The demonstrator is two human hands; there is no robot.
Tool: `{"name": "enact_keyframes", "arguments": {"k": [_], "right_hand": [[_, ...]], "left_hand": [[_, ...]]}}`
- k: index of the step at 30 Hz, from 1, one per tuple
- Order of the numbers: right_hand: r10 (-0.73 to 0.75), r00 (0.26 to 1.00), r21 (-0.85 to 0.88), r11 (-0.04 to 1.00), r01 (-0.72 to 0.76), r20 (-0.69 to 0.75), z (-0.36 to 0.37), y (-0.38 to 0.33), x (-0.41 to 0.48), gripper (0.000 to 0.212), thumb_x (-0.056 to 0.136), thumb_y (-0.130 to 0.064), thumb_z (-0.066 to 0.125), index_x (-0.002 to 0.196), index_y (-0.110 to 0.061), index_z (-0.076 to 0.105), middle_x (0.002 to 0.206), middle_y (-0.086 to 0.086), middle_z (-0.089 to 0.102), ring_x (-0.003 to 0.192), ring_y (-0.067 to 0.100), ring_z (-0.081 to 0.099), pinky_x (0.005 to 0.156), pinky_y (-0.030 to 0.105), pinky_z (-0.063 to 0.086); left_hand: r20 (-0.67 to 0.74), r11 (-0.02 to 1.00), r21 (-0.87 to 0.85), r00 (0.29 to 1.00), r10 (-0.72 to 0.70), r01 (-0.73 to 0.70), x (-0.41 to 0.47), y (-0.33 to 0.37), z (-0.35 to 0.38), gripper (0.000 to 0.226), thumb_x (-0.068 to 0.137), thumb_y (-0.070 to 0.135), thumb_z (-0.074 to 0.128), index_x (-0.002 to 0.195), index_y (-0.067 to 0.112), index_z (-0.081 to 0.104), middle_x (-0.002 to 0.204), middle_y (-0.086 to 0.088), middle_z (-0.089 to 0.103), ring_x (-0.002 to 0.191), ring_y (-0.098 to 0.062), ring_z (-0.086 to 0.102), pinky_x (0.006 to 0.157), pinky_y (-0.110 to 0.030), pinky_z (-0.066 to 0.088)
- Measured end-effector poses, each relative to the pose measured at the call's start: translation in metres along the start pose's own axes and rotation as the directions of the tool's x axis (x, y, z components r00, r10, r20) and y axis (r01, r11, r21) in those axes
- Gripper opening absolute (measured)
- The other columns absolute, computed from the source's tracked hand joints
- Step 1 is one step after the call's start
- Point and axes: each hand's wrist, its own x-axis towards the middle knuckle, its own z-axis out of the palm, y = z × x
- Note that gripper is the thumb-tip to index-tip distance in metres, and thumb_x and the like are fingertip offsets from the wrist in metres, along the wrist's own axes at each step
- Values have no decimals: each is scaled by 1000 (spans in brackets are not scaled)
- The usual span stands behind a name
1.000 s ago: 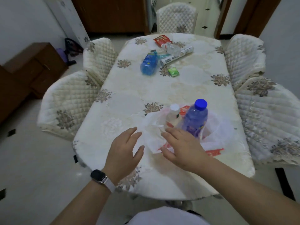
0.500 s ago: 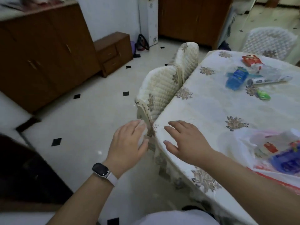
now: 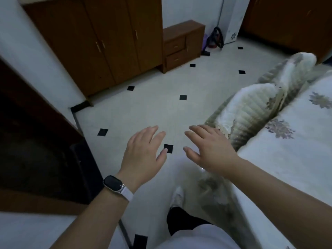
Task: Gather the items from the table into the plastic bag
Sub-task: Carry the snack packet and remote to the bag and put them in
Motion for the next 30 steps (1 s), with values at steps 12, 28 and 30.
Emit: {"name": "enact_keyframes", "arguments": {"k": [12, 28, 30], "right_hand": [[-24, 1000, 51, 998, 25, -21, 32, 68, 209, 54, 88, -50, 43, 123, -14, 63, 127, 9, 63, 117, 32, 57, 98, 43, 44], [189, 977, -97, 975, -198, -94, 69, 98, 420, 50, 87, -47, 46, 119, -13, 64, 124, 7, 64, 115, 32, 58, 97, 42, 46], [216, 970, -121, 966, -229, -115, 67, 100, 449, 50, 88, -47, 47, 120, -13, 64, 124, 8, 64, 115, 32, 58, 97, 42, 46]], "left_hand": [[88, 993, 114, 996, 29, -39, 192, -113, 15, 48, 90, 40, 51, 132, 17, 58, 138, -10, 55, 126, -29, 51, 103, -46, 41], [59, 960, -27, 959, 279, -278, 414, -280, 72, 46, 90, 38, 55, 130, 17, 60, 136, -9, 57, 125, -29, 53, 103, -45, 42], [46, 940, -50, 940, 339, -337, 447, -302, 79, 45, 90, 39, 54, 129, 17, 61, 135, -8, 58, 124, -29, 54, 103, -43, 41]]}}
